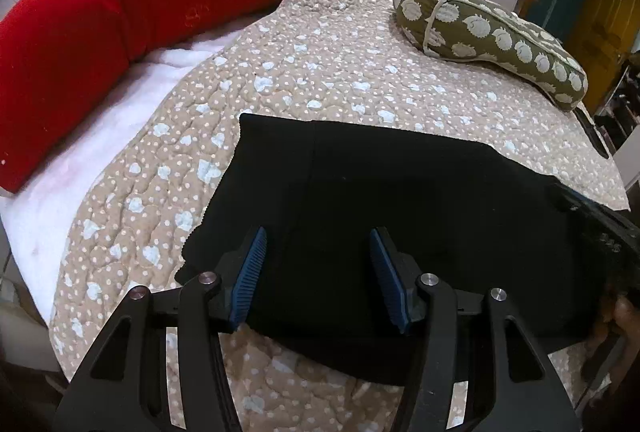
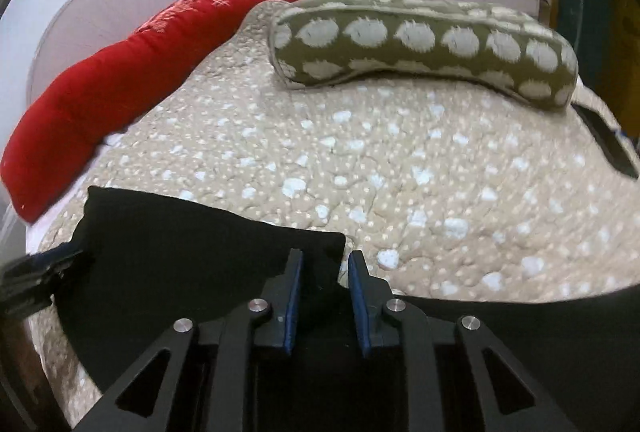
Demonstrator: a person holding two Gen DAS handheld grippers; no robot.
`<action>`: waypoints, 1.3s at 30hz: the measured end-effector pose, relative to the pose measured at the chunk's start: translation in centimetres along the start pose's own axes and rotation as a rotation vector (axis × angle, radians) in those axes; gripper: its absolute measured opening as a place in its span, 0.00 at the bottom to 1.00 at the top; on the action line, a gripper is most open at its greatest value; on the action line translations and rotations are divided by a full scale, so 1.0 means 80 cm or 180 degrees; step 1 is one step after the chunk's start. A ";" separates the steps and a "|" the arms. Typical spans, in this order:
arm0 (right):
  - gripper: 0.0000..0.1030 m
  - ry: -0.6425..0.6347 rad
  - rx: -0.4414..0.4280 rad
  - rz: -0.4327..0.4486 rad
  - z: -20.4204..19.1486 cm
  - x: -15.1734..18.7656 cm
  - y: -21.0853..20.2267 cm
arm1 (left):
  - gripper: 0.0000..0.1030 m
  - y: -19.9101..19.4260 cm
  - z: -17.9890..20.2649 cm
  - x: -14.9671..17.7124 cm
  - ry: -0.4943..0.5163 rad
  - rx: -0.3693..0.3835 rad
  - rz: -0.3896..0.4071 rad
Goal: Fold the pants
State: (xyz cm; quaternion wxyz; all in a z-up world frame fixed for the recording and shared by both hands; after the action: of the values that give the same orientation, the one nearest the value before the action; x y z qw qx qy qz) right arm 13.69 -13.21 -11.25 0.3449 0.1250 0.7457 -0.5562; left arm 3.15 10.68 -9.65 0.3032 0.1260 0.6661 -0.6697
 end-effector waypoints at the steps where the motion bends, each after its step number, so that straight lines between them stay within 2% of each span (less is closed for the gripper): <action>1: 0.20 0.0024 -0.0023 0.0018 0.000 -0.002 -0.004 | 0.52 -0.004 0.000 -0.001 -0.0011 -0.0002 0.0007; 5: 0.24 0.0077 -0.0070 0.0076 0.006 0.008 -0.060 | 0.52 -0.022 0.005 -0.003 -0.0104 0.0121 0.0078; 9: 0.32 0.0334 0.0022 0.0239 0.036 0.067 -0.128 | 0.52 -0.034 0.027 -0.002 -0.0092 0.0305 0.0132; 11: 0.33 0.0548 0.0152 0.0210 0.067 0.105 -0.154 | 0.52 -0.036 0.043 0.000 -0.0024 0.0382 0.0106; 14: 0.33 0.0671 0.0550 0.0210 0.110 0.143 -0.186 | 0.52 -0.037 0.066 0.005 0.0029 0.0503 0.0077; 15: 0.33 0.0768 0.0566 0.0244 0.123 0.150 -0.193 | 0.52 -0.036 0.076 0.007 0.0070 0.0515 0.0047; 18: 0.34 0.1211 0.0471 0.0311 0.162 0.160 -0.200 | 0.52 -0.035 0.089 0.011 0.0130 0.0539 -0.0012; 21: 0.35 0.1570 0.0190 0.0420 0.185 0.160 -0.190 | 0.52 -0.034 0.092 0.014 0.0164 0.0504 -0.0043; 24: 0.35 0.1809 0.0054 0.0581 0.196 0.151 -0.180 | 0.52 -0.031 0.092 0.015 0.0149 0.0478 -0.0075; 25: 0.33 0.1840 0.0022 0.0697 0.200 0.147 -0.179 | 0.52 -0.031 0.092 0.015 0.0149 0.0477 -0.0087; 27: 0.08 0.1891 -0.0021 0.0767 0.201 0.143 -0.179 | 0.52 -0.034 0.089 0.015 0.0148 0.0465 -0.0080; 29: 0.05 0.1856 -0.0016 0.0814 0.196 0.140 -0.191 | 0.52 -0.037 0.084 0.014 0.0138 0.0449 -0.0060; 33: 0.05 0.1309 0.0284 0.0771 0.164 0.138 -0.240 | 0.52 -0.039 0.066 0.010 0.0065 0.0403 -0.0012; 37: 0.05 0.1291 0.0358 0.0564 0.164 0.162 -0.231 | 0.52 -0.033 0.047 0.010 -0.0049 0.0345 -0.0063; 39: 0.06 0.1464 0.0333 0.0403 0.174 0.177 -0.212 | 0.52 -0.034 0.037 0.010 -0.0065 0.0313 -0.0057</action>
State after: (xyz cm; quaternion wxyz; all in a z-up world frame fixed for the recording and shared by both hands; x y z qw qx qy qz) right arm -1.12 -34.67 -9.85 0.1932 0.3126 0.7655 -0.5282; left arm 1.66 7.40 -7.61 0.2974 0.1279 0.6304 -0.7055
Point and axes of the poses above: each gripper's, at about its wrist camera, not at the fingertips, and y roughly the way its jaws point, z to its right, x to its underside, the point moved 5 cm from there along y, roughly the way its jaws point
